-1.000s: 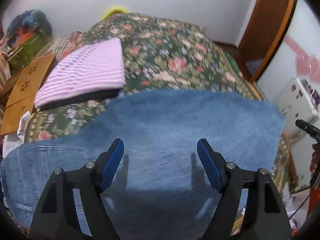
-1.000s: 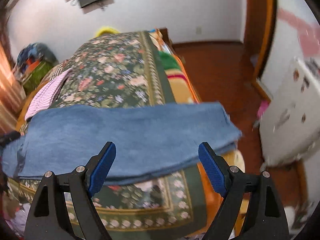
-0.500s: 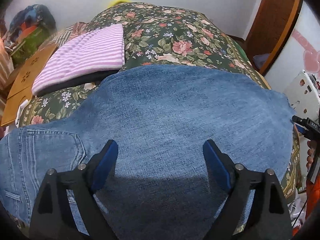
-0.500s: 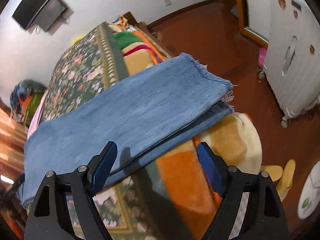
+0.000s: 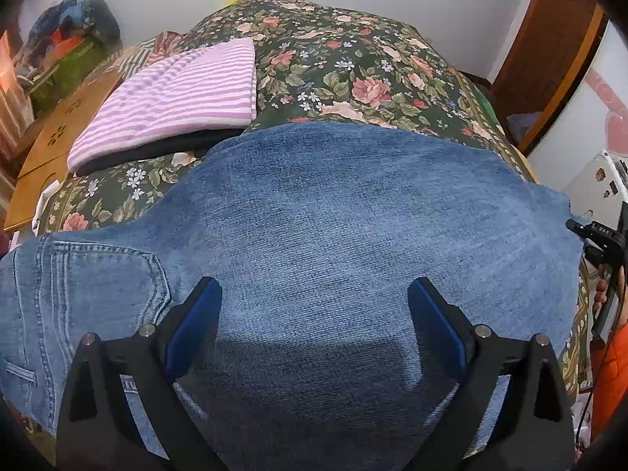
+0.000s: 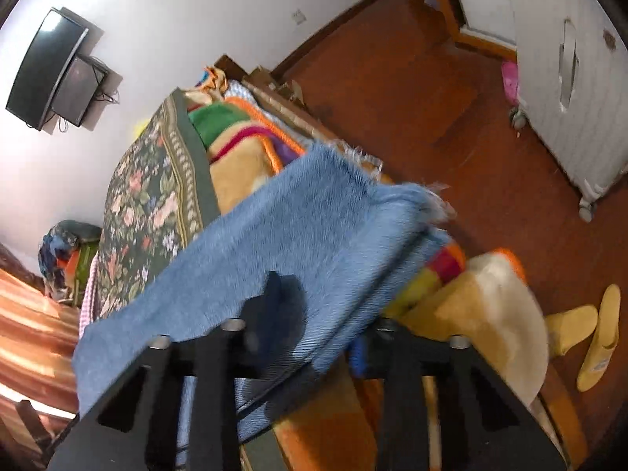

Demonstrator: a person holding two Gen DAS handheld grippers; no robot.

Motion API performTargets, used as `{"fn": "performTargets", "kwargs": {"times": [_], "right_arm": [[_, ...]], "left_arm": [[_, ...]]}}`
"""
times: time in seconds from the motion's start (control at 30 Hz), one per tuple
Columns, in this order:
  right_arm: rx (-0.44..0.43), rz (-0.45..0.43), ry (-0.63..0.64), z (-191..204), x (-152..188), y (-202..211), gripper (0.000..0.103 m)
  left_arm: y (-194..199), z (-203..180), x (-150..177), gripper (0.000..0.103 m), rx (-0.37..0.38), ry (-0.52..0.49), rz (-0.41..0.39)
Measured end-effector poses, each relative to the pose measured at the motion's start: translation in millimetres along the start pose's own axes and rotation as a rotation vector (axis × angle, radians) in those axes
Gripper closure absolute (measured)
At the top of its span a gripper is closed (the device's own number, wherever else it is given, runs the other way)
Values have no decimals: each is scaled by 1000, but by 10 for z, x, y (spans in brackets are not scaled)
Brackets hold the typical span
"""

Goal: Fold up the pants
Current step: 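Lift the hem with the right gripper and carry it over the jeans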

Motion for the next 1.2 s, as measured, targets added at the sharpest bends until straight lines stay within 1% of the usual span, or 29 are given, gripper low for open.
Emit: {"fn": "performTargets", "kwargs": {"times": [0.1,0.17,0.3,0.37,0.47,0.57,0.67,0.73,0.77,0.83,0.9,0.97,1.03,1.1,1.2], "right_arm": [[16,-26,61,117,-66,99,91],[9,-52,101,218,-114,176,92],[-44,-119,169,507,-216,419,93],[-68,-144,193,633,-246,517,93],[-111,-181,243,858,-272,681,94],[-153,-206,289,1070,-259,811,94],[-203,-215,319,1268,-243,913,94],[-227,-215,344,1368,-219,944,94],[-239,-218,362,1439,-206,966,94],[-256,-215,392,1563,-167,943,94],[-278,-212,418,1672,-124,944,94],[-302,-207,438,1782,-78,921,94],[-335,-195,450,1911,-26,892,94],[-362,-183,464,2011,28,879,94],[-397,-166,499,2197,124,868,94]], "left_arm": [[49,-78,-34,6,12,-34,15],[128,-195,-96,6,27,-76,1],[258,-594,-330,6,98,-166,-40],[239,-853,-460,6,128,-214,-36],[137,-1247,-613,6,194,-277,-11],[-88,-1612,-678,6,193,-351,32],[-373,-1858,-620,6,197,-382,119],[-517,-1933,-548,6,191,-394,159],[-573,-1951,-515,6,181,-408,164],[-605,-1984,-465,6,150,-457,148],[-587,-1995,-451,6,148,-476,144],[-526,-1966,-460,6,176,-455,140],[-446,-1881,-517,6,189,-407,125],[-322,-1753,-603,6,190,-359,87],[-49,-1492,-739,6,165,-304,1]]}}
Point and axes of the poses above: each gripper's, at about its wrist camera, not at the fingertips, and y roughly against the way its jaws point, z to its left, x to its underside, the point moved 8 cm from there along -y, roughly the way its jaws point, and after that the axes turned 4 degrees about -y, right-handed, at the moved point
